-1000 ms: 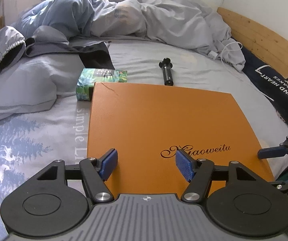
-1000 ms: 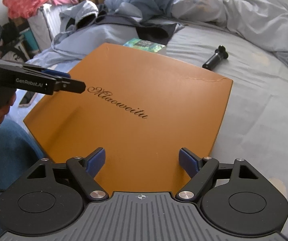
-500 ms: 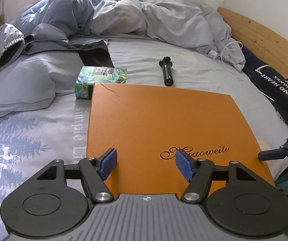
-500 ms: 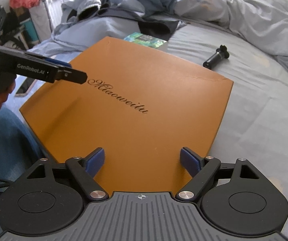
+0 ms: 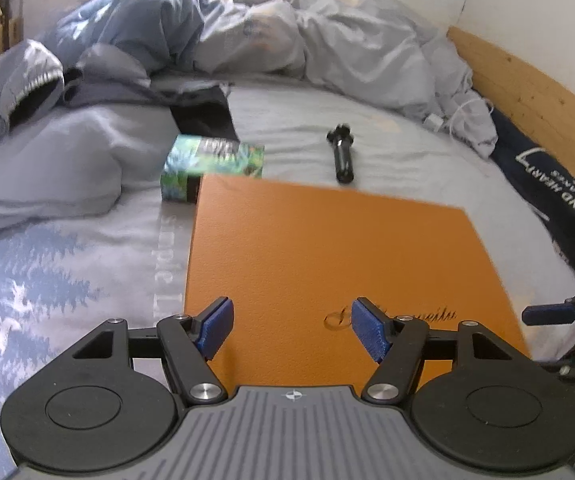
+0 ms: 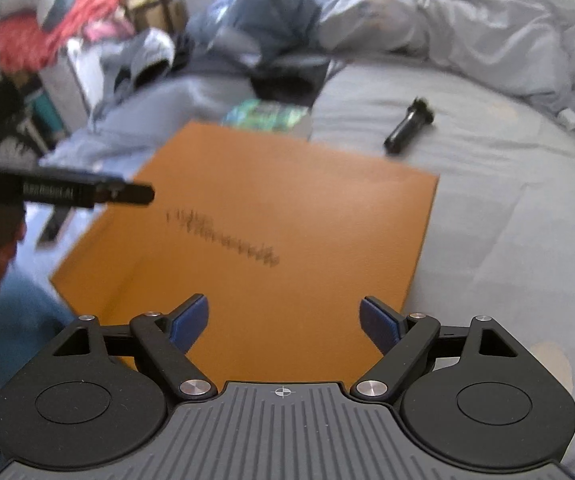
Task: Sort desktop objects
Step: 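Open both tools and raise them off the lid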
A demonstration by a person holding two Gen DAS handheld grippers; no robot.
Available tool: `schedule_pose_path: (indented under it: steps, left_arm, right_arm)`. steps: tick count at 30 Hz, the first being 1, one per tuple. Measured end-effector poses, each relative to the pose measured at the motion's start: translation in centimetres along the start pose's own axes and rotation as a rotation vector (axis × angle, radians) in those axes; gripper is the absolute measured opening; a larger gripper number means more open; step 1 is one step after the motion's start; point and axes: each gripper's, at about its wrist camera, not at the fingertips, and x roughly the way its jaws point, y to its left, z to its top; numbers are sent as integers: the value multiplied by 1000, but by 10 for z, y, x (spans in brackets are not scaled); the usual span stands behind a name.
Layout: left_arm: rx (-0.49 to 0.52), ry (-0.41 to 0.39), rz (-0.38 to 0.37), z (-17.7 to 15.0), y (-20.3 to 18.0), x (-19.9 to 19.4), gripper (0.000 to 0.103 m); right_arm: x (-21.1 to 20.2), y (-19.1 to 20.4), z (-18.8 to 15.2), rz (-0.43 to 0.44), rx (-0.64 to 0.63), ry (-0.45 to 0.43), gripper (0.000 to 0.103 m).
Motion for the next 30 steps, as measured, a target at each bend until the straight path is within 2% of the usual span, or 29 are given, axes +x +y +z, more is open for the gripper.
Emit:
schedule_pose_path:
  steps: [9, 12, 15, 17, 20, 25, 27, 30]
  left_arm:
    - [37, -175, -26, 17, -29, -54, 80]
    - [61, -233, -18, 20, -41, -72, 86]
    - [84, -294, -12, 23, -50, -92, 87]
    - [77, -332, -9, 24, -54, -104, 89]
    - [43, -387, -1, 21, -55, -121, 92]
    - [9, -431, 30, 11, -55, -139, 96]
    - [5, -440, 48, 7, -55, -143, 103]
    - [-3, -444, 62, 2, -57, -146, 103]
  right_arm:
    - [-59, -6, 14, 23, 102, -170, 88]
    - [-79, -8, 18, 30, 136, -226, 89]
    - [-99, -10, 23, 38, 170, -283, 89]
    - [-115, -32, 22, 36, 203, -326, 93]
    - [-135, -34, 13, 33, 249, -370, 93]
    - [-157, -39, -2, 2, 273, -416, 94]
    - [-160, -41, -6, -14, 269, -425, 103]
    - [-154, -46, -6, -27, 267, -419, 103]
